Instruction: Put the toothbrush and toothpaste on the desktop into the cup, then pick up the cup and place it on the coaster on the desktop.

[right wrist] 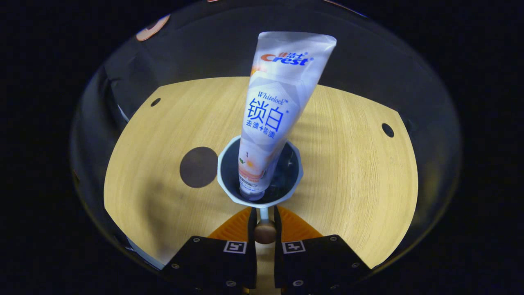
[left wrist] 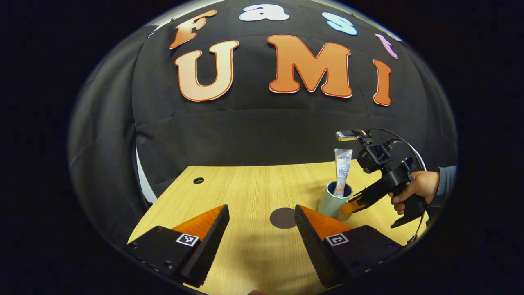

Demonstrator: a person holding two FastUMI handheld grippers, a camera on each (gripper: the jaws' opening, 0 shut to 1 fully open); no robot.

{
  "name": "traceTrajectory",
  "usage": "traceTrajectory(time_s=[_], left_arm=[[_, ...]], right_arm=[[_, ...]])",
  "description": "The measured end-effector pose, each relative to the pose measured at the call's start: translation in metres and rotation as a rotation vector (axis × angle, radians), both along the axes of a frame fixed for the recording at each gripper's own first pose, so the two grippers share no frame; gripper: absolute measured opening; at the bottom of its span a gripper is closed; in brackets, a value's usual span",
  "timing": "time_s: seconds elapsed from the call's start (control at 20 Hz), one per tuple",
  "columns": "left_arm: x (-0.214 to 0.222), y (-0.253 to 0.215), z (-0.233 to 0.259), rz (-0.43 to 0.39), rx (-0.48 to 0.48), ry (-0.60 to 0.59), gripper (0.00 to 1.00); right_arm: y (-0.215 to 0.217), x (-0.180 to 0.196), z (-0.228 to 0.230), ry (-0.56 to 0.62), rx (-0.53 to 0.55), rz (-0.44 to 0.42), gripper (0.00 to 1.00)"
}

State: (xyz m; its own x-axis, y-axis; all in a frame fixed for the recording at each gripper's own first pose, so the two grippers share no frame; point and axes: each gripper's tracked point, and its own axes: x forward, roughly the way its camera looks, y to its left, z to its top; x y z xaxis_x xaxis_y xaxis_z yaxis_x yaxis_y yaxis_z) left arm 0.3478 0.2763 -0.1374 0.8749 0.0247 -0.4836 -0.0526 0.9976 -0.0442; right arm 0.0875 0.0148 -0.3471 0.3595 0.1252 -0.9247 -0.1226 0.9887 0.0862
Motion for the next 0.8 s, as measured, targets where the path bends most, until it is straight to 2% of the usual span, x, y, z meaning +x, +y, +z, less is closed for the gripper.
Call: traceTrajectory(time_s=[0.65,0.8], left_arm=[[-0.016,0.056,-0.021,0.104,-0.012,0.047,0.96],[-0.021,0.071,-0.027,0.123,-0.008,0.062,0.96]], right_arm=[[-0.004,-0.006,0.005,-0.002,0.027,0.157,0.17],[-0.005,-0.007,0.009,0.021,0.025,0.171,0.17]])
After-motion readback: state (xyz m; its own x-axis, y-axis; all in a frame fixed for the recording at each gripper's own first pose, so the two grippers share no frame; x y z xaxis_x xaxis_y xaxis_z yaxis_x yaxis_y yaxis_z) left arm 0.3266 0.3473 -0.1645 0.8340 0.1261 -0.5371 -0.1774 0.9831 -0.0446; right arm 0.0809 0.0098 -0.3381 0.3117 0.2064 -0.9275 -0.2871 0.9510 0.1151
